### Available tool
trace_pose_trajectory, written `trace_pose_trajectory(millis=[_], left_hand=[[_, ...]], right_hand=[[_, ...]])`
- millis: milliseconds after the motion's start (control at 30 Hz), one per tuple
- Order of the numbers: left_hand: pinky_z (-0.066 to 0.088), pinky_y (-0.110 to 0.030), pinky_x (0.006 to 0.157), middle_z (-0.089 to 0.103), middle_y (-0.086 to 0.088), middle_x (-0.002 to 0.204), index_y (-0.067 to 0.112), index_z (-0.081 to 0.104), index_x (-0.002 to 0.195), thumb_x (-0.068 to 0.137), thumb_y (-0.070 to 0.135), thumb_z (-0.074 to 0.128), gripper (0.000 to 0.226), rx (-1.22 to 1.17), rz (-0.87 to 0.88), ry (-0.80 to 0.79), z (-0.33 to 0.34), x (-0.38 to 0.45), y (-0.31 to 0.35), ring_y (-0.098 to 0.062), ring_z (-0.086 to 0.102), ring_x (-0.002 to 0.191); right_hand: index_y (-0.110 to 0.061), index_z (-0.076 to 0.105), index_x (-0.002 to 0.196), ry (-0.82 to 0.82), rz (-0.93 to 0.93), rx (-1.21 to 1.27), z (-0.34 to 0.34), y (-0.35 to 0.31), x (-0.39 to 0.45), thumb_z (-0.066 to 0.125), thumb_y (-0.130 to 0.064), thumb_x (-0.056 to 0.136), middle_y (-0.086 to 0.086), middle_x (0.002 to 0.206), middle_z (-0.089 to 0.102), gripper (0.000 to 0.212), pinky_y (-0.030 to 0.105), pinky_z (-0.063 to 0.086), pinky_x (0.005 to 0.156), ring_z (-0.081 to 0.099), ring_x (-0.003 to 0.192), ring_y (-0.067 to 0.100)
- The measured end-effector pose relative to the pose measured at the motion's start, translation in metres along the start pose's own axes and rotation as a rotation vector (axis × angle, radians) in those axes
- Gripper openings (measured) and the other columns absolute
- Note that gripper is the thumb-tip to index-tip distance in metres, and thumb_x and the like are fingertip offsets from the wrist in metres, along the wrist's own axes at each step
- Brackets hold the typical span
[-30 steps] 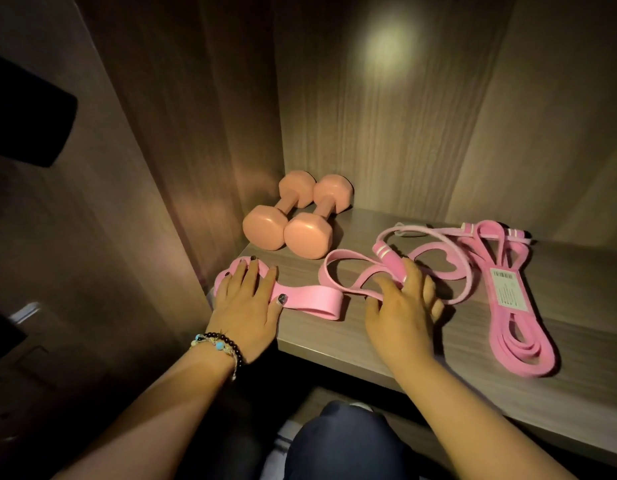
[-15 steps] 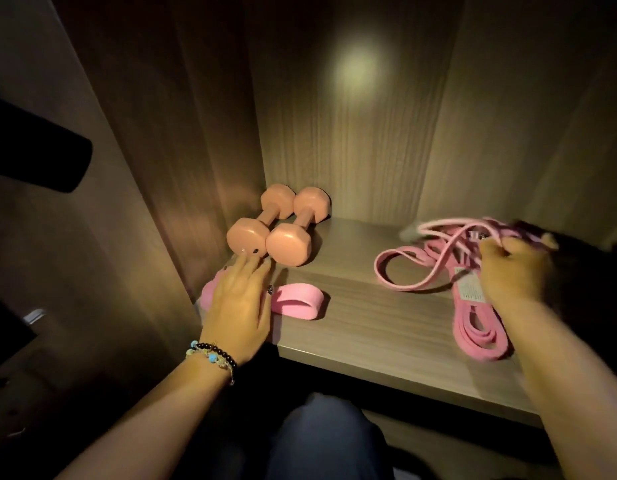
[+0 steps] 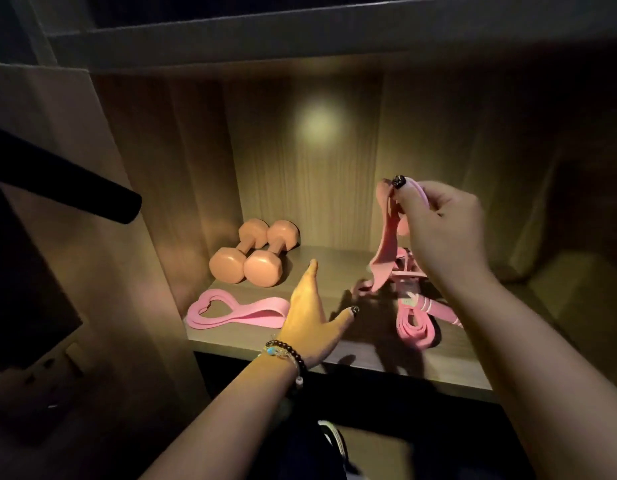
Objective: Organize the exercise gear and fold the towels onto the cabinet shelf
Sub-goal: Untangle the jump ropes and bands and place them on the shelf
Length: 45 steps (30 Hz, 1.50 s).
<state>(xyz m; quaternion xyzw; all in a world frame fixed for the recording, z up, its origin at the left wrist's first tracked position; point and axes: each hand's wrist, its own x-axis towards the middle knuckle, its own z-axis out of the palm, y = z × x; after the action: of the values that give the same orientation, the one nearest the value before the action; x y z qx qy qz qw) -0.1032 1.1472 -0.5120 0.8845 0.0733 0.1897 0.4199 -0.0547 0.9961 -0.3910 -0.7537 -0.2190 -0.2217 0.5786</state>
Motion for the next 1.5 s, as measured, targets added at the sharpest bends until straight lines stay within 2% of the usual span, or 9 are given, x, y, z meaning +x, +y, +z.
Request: trace_pose_trajectory(millis=[167, 367, 600, 733, 900, 1033, 1133, 1300, 1500], left_hand=[[0.029, -0.032, 0.115, 0.031, 0.0, 0.153, 0.02, 0.031, 0.147, 0.084, 0.032, 0.071, 0.075, -0.126, -0.115, -0.048, 0.028, -0.003, 0.022, -0.016, 0.034, 0.138], [0.049, -0.022, 0.073, 0.071, 0.002, 0.091, 0.02, 0.075, 0.094, 0.09, 0.021, 0.06, 0.015, 0.047, -0.095, -0.055, 0.056, -0.021, 0.013, -0.012, 0.063, 0.082], [0.052, -0.026, 0.05, 0.065, -0.009, 0.059, 0.005, 0.058, 0.072, 0.095, 0.012, 0.052, 0.025, -0.924, -0.579, 0.047, 0.028, -0.038, 0.028, -0.019, 0.066, 0.052], [0.061, -0.033, 0.07, 0.071, -0.02, 0.083, -0.005, 0.062, 0.097, 0.09, 0.007, 0.054, 0.016, -1.351, -0.655, -0.126, 0.003, -0.074, 0.046, -0.025, 0.07, 0.066], [0.048, -0.044, 0.1, 0.065, -0.028, 0.116, -0.01, 0.052, 0.122, 0.078, -0.008, 0.051, 0.044, -1.469, -0.587, -0.226, 0.001, -0.116, 0.051, -0.035, 0.066, 0.106], [0.05, -0.045, 0.097, 0.06, -0.024, 0.126, -0.006, 0.042, 0.134, 0.075, -0.009, 0.055, 0.06, -1.499, -0.452, -0.339, 0.0, -0.135, 0.046, -0.033, 0.061, 0.117], [0.051, -0.043, 0.095, 0.057, -0.027, 0.13, -0.008, 0.038, 0.136, 0.084, 0.005, 0.057, 0.057, -1.483, -0.389, -0.33, 0.003, -0.139, 0.048, -0.036, 0.057, 0.121], [0.05, -0.043, 0.098, 0.053, -0.026, 0.135, -0.004, 0.041, 0.138, 0.099, 0.037, 0.034, 0.057, -1.468, -0.442, -0.251, 0.009, -0.142, 0.049, -0.037, 0.051, 0.127], [0.057, -0.039, 0.083, 0.061, -0.029, 0.121, -0.006, 0.064, 0.116, 0.099, 0.028, 0.035, 0.048, -1.516, -0.437, -0.178, 0.007, -0.146, 0.054, -0.033, 0.065, 0.107]], right_hand=[[-0.017, 0.071, 0.083, 0.052, -0.024, 0.133, -0.031, -0.035, -0.006, 0.052, -0.032, 0.097, 0.007, 0.082, 0.069, 0.028, 0.04, 0.059, 0.071, 0.067, 0.08, 0.02], [-0.023, 0.071, 0.084, 0.068, -0.032, 0.161, -0.05, -0.046, -0.017, 0.053, -0.028, 0.097, 0.0, 0.084, 0.07, 0.023, 0.034, 0.06, 0.073, 0.068, 0.082, 0.012], [-0.016, 0.069, 0.081, -0.032, 0.067, -0.007, -0.058, -0.017, -0.026, 0.055, -0.03, 0.095, 0.001, 0.062, 0.058, 0.024, 0.026, 0.041, 0.046, 0.048, 0.05, 0.013], [-0.006, 0.066, 0.099, -0.383, 0.392, -0.074, -0.048, 0.009, -0.037, 0.043, -0.019, 0.098, 0.005, 0.075, 0.053, 0.027, 0.033, 0.042, 0.063, 0.045, 0.063, 0.013], [-0.013, 0.062, 0.107, -0.714, 0.354, -0.078, -0.057, 0.015, -0.076, 0.055, -0.005, 0.089, 0.011, 0.094, 0.06, 0.021, 0.044, 0.049, 0.081, 0.056, 0.085, 0.028], [-0.022, 0.062, 0.12, -0.756, 0.178, 0.003, -0.072, 0.017, -0.105, 0.066, -0.007, 0.086, 0.015, 0.112, 0.058, 0.038, 0.033, 0.048, 0.093, 0.057, 0.102, 0.023], [-0.039, 0.064, 0.109, -0.72, 0.076, -0.018, -0.076, 0.017, -0.12, 0.072, -0.012, 0.083, 0.004, 0.097, 0.052, 0.039, 0.016, 0.045, 0.079, 0.052, 0.087, 0.007], [-0.04, 0.065, 0.089, -0.775, -0.085, -0.194, -0.068, 0.009, -0.136, 0.075, -0.023, 0.079, -0.011, 0.085, 0.048, 0.022, 0.02, 0.038, 0.069, 0.047, 0.079, 0.005], [-0.036, 0.054, 0.119, -0.81, -0.142, -0.272, -0.051, 0.008, -0.155, 0.056, -0.023, 0.093, -0.021, 0.09, 0.035, 0.029, 0.013, 0.032, 0.073, 0.037, 0.092, -0.007]])
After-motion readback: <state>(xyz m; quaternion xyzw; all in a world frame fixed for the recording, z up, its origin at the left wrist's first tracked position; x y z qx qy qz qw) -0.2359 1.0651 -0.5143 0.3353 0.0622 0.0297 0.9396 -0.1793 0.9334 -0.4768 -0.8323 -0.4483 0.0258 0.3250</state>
